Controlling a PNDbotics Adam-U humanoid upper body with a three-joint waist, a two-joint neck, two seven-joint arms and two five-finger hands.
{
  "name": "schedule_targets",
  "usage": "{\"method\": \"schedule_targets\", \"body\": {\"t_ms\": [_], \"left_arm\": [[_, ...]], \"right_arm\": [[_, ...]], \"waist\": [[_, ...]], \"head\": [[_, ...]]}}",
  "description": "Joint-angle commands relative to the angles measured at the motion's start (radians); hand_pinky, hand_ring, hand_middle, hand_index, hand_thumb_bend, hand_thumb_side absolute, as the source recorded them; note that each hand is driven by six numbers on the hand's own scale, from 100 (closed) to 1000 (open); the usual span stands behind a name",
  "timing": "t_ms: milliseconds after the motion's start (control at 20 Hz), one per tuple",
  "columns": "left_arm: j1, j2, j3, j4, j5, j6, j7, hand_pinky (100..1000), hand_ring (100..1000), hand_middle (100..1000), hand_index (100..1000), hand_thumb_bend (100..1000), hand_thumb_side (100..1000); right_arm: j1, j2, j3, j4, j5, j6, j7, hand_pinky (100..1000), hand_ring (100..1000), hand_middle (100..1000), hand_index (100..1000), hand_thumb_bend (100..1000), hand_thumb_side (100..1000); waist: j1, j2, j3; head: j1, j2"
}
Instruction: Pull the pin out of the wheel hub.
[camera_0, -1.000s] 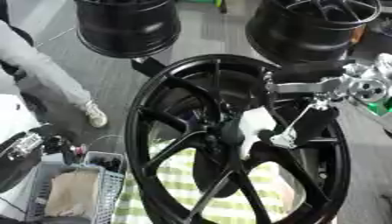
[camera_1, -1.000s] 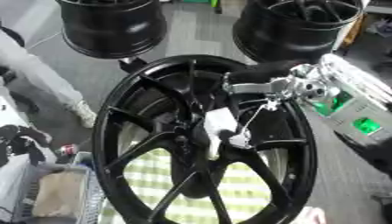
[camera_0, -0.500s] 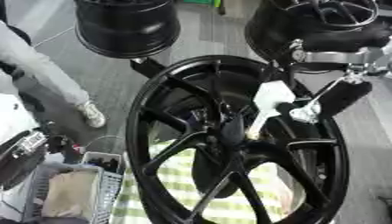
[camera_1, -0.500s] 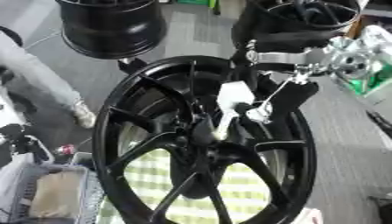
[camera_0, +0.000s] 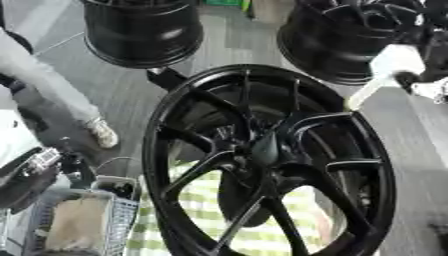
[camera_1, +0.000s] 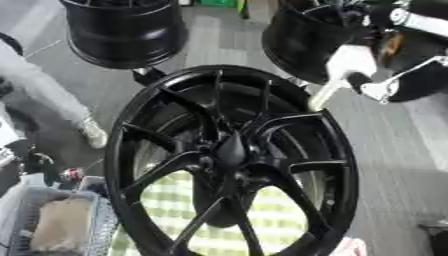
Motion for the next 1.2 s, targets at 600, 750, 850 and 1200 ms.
{"method": "schedule_targets", "body": {"t_ms": [600,750,850,1200], "left_arm": [[-0.005,0.009,0.010,-0.013,0.006,-0.003,0.012,579,430,577,703,100,946],[-0.001,0.003,0.009,-0.012,0.007,-0.002,0.009,580,431,577,704,100,949],[0.001,0.002,0.009,-0.012,0.008,-0.003,0.009,579,431,577,704,100,947],[0.002,-0.003,0.010,-0.011,0.009,-0.003,0.009,580,432,578,704,100,951]], "right_arm": [[0.312,0.623,-0.252,0.012,0.116,0.360,-0.802,645,628,738,869,100,298],[0.283,0.698,-0.245,0.032,0.105,0.376,-0.960,655,647,798,907,132,389],[0.263,0.724,-0.233,0.043,0.087,0.371,-1.058,648,644,808,912,157,426],[0.205,0.749,-0.208,0.040,0.085,0.327,-1.120,628,625,796,909,134,445]], "waist": [[0.021,-0.014,-0.039],[0.026,-0.019,-0.038],[0.030,-0.019,-0.037],[0.032,-0.019,-0.029]], "head": [[-0.013,-0.003],[-0.019,-0.003],[-0.020,-0.003],[-0.020,-0.003]]}}
